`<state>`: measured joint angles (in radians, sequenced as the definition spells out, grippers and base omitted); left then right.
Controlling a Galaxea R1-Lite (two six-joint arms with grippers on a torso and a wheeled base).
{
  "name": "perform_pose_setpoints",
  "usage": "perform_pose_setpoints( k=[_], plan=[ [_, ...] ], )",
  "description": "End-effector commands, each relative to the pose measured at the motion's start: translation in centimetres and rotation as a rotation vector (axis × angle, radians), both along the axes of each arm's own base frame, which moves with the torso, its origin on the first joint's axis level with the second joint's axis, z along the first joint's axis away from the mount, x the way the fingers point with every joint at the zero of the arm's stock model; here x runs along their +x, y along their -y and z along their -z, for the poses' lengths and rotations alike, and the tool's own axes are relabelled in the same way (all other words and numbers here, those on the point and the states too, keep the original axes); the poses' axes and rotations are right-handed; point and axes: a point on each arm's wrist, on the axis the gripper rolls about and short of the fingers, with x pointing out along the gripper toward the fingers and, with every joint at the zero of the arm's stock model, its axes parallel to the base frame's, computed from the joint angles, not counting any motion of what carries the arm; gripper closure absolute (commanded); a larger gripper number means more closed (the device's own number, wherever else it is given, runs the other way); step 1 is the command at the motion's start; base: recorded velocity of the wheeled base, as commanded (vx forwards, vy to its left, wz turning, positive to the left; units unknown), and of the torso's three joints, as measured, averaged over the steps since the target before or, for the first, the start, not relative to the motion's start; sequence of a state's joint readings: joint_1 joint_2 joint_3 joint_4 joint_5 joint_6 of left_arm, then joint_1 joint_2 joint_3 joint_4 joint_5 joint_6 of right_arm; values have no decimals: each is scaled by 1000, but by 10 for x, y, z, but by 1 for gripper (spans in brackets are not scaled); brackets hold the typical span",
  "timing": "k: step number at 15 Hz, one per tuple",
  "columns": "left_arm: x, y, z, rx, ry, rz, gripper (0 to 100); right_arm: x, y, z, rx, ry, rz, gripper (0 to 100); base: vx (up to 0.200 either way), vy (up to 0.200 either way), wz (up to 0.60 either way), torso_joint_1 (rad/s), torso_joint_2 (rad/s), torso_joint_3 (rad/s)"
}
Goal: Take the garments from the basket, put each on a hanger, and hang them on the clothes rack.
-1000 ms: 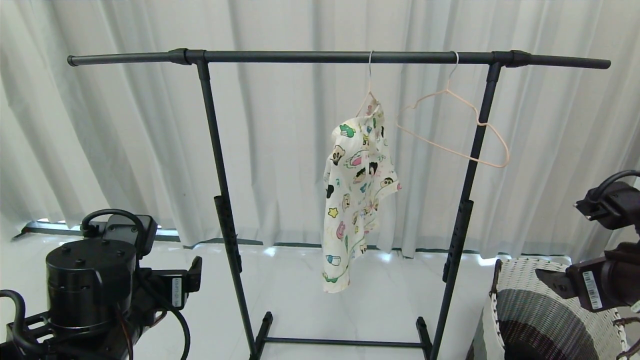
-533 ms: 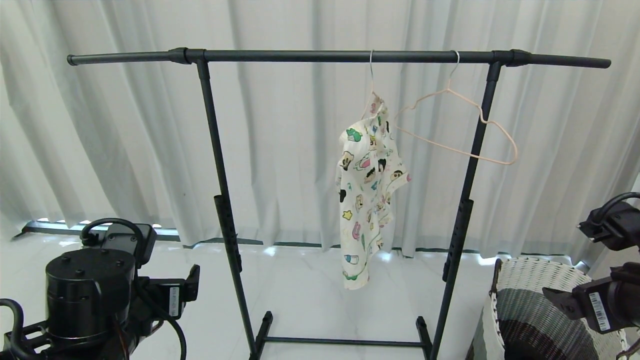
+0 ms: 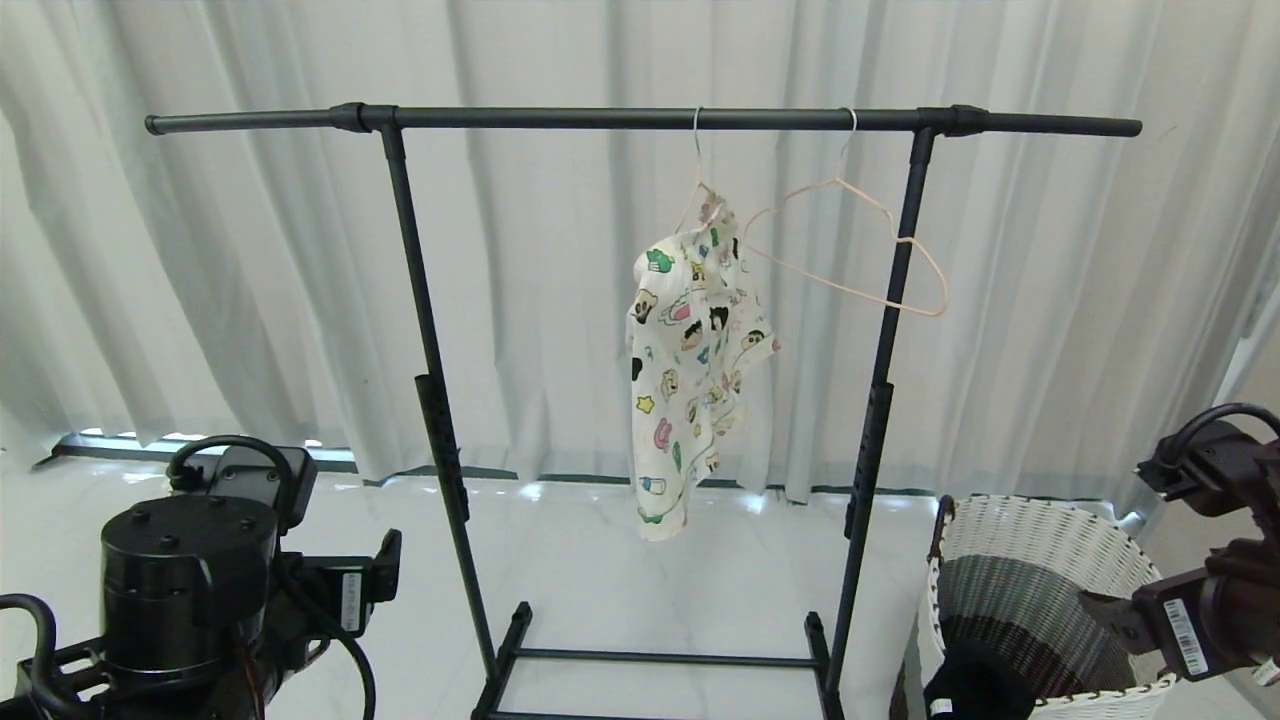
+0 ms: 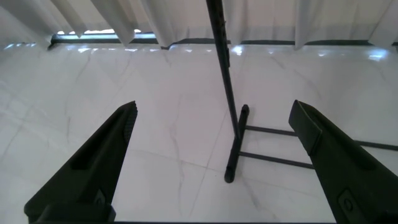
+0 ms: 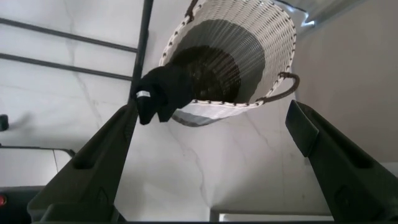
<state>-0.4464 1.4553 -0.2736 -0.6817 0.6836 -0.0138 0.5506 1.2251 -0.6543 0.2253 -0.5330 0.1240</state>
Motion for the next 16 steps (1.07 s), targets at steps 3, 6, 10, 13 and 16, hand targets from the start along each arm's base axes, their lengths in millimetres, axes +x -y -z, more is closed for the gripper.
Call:
perform_pose_setpoints(
  k=[3,6,10,13,16],
  plan=[
    [4,2,3,15,-19,2,0,9,-6,6,-13,-21,-1,0,0,0,0,0,0,0],
    [15,7,-6,-3,17,4,0,13,-3,10,-27,-40,18,0,133,0,0,0,0,0],
    [19,19,-8,-5,23,44,0,15,7,21,-94,-94,-18,0,100,0,0,0,1,2],
    [20,21,-8,-8,26,52,0,8,12,47,-158,-194,-36,0,0,0,0,0,0,0],
    [20,20,-11,-12,36,43,0,23,7,77,-158,-220,-32,0,0,0,0,0,0,0]
  ],
)
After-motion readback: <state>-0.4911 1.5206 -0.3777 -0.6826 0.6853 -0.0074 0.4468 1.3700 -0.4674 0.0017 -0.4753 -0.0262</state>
